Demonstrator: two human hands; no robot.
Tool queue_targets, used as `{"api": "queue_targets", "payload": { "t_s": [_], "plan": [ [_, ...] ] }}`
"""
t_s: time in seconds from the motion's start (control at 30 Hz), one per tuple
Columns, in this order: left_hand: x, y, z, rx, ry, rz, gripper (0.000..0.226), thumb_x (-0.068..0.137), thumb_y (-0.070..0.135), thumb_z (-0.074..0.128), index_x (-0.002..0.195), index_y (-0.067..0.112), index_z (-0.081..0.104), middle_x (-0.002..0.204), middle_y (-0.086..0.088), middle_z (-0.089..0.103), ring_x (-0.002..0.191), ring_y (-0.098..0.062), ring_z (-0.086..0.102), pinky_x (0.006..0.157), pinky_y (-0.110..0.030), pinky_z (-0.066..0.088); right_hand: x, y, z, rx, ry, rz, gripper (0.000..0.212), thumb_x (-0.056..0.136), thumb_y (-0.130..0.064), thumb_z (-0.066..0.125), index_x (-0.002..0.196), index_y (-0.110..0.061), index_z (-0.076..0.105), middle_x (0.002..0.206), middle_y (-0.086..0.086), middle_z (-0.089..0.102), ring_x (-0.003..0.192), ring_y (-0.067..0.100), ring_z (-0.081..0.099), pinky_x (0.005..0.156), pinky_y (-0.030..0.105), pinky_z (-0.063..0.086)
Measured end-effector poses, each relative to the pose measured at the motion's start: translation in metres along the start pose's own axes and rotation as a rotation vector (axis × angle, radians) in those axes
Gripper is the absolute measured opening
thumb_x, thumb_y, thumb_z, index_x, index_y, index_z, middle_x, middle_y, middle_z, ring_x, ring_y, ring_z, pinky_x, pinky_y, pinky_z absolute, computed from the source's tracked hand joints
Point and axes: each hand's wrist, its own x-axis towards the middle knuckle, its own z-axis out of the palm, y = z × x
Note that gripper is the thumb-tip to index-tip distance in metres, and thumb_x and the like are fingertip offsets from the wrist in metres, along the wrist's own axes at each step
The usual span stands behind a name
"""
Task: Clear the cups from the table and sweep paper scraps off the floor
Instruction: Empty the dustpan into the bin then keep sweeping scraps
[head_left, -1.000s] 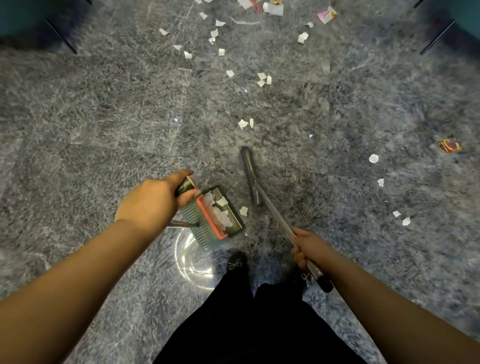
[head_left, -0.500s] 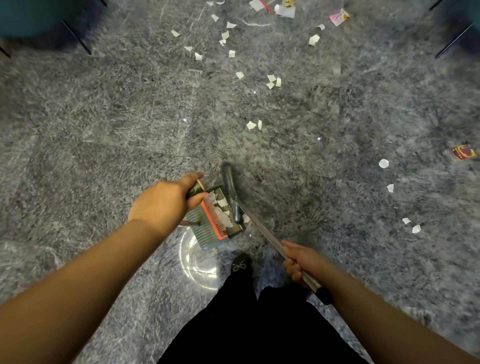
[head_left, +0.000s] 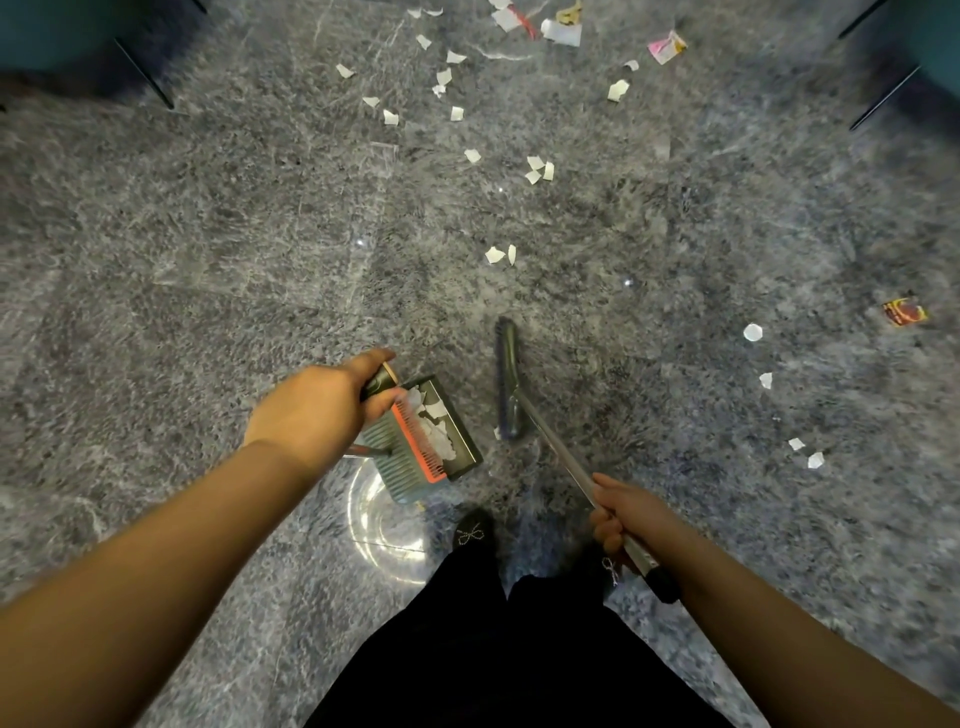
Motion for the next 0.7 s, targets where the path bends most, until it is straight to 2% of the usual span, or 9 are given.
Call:
{"api": "queue_targets", "payload": {
  "t_s": [0.13,0.3,0.53,0.63,0.7],
  "plan": [
    [0.000,-0.002,0.000,0.015,0.007,-0.003,0.069,0.079,0.076,0.026,0.141,0.047,0.038,0.102,-0.001,0.070,0.088,-0.028,0.066,0.062,-0.033,0.048,-0.009,0.000,-0.002,0.086,-0.031,-0.006,0.045,0.104,-0.014,0.035,0.149,-0.019,0.028,0.047,0.003,0.035,0.028,0.007,0.029,0.030,0.012,0.026],
    [0.000,0.005,-0.002,-0.025,-0.019,0.001,0.073,0.075,0.077,0.026,0.140,0.045,0.040,0.105,-0.002,0.070,0.091,-0.029,0.066,0.071,-0.036,0.054,-0.019,0.003,-0.009,-0.006,0.013,-0.054,0.045,0.104,-0.015,0.036,0.149,-0.022,0.030,0.059,0.006,0.035,0.030,0.007,0.030,0.031,0.013,0.027],
    [0.002,0.027,-0.003,-0.002,-0.070,0.040,0.078,0.074,0.078,0.022,0.142,0.043,0.038,0.108,-0.005,0.069,0.096,-0.031,0.065,0.074,-0.037,0.054,0.001,0.002,-0.011,-0.133,0.096,-0.065,0.048,0.104,-0.012,0.036,0.150,-0.022,0.028,0.058,0.006,0.041,0.033,0.010,0.033,0.034,0.017,0.030],
    [0.009,0.038,-0.004,-0.010,-0.074,0.058,0.068,0.082,0.074,0.031,0.142,0.043,0.038,0.109,-0.004,0.069,0.096,-0.030,0.065,0.070,-0.035,0.049,0.015,0.001,-0.003,-0.154,0.092,-0.069,0.046,0.104,-0.008,0.033,0.149,-0.015,0.027,0.059,0.007,0.039,0.033,0.011,0.033,0.034,0.017,0.030],
    [0.018,0.045,-0.005,-0.027,-0.078,0.063,0.061,0.087,0.069,0.039,0.142,0.042,0.040,0.110,-0.005,0.068,0.098,-0.030,0.064,0.069,-0.033,0.046,0.020,0.004,0.004,-0.116,0.076,-0.057,0.045,0.103,-0.006,0.030,0.147,-0.016,0.030,0.055,0.005,0.037,0.028,0.009,0.032,0.032,0.014,0.029]
  ]
}}
